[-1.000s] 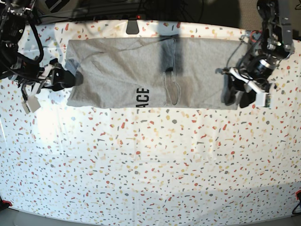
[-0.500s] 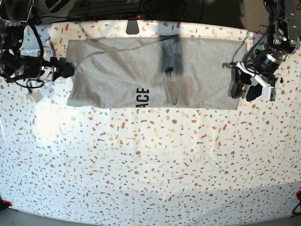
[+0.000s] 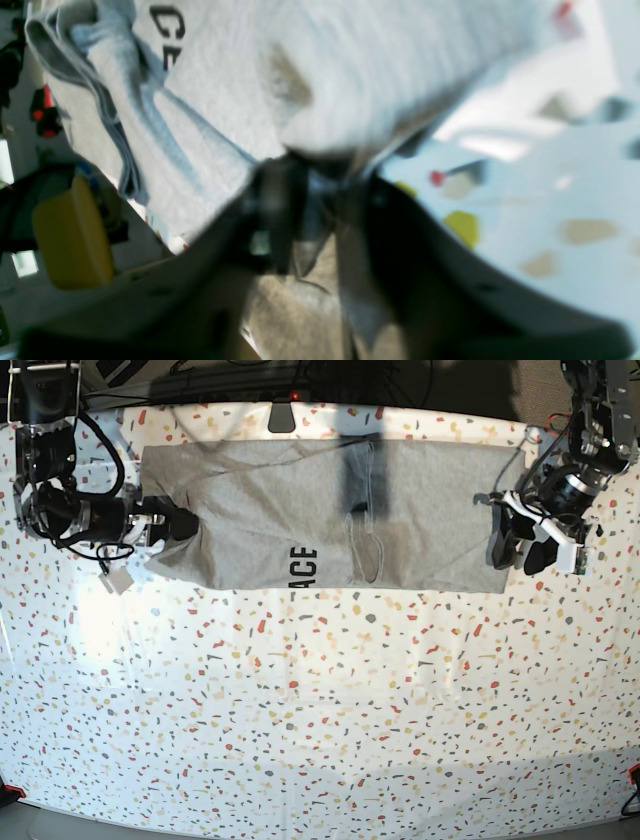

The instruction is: Fold the T-shirt properly

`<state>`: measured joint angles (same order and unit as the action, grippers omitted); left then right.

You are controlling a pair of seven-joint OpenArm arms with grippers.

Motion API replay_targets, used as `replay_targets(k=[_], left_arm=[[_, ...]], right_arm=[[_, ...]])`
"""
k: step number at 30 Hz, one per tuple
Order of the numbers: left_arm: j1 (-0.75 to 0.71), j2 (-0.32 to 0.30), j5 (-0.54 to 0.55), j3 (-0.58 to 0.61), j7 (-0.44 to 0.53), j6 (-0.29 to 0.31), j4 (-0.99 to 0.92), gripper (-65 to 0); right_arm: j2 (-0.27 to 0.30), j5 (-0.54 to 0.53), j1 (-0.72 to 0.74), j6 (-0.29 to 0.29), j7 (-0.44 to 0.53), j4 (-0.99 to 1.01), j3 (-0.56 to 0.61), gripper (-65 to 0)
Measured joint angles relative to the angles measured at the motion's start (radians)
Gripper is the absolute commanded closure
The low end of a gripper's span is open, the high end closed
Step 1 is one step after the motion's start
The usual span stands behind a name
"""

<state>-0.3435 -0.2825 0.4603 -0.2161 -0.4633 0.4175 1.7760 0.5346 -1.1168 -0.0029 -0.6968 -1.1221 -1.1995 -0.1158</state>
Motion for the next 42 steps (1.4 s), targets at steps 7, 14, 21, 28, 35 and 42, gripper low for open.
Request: replay_targets(k=[7, 14, 21, 28, 35, 42], left_arm=[[-0.002, 0.000, -0.089, 0.000, -0.009, 0.000, 0.000, -29.4], [-0.031, 0.000, -0.117, 0.000, -0.005, 0.000, -0.003, -29.4], [-0.042, 0.000, -0.102, 0.000, 0.160, 0.007, -0.245, -29.4], [-0.025, 0.000, -0.089, -0.005, 0.255, 0.064, -0.343, -29.4], [-0.025, 0.003, -0.059, -0.005, 0.244, 0.088, -0.343, -29.4], [-0.025, 0.028, -0.056, -0.007, 0.247, 0.111, -0.343, -29.4]], right_arm=[[0.010, 0.023, -0.009, 0.001, 0.024, -0.020, -0.120, 0.0], [0.025, -0.121, -0.008, 0.003, -0.167, -0.076, -0.285, 0.0], [-0.031, -0.169, -0.018, 0.003, -0.195, -0.207, -0.283, 0.0], [-0.198, -0.163, -0.019, 0.003, -0.193, -0.435, -0.186, 0.0], [-0.408, -0.013, -0.016, 0.003, -0.145, -0.496, 0.039, 0.0], [-0.630, 0.257, 0.038, 0.003, -0.082, -0.496, 0.188, 0.0]])
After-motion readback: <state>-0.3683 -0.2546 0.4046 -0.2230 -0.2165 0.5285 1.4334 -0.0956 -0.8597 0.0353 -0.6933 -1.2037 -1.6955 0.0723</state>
